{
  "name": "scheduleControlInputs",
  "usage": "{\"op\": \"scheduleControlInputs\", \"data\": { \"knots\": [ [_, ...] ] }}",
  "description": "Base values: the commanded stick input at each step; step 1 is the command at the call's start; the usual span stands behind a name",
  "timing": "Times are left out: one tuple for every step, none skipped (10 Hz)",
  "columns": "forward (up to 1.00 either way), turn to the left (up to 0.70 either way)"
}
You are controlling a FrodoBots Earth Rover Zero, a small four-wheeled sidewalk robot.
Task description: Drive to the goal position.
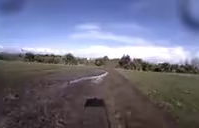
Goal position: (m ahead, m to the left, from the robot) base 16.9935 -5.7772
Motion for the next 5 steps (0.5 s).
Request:
{"op": "scheduleControlInputs", "data": {
  "knots": [
    [0.7,0.0],
    [0.7,0.0],
    [0.7,0.0],
    [0.7,0.0],
    [0.7,0.0]
  ]
}}
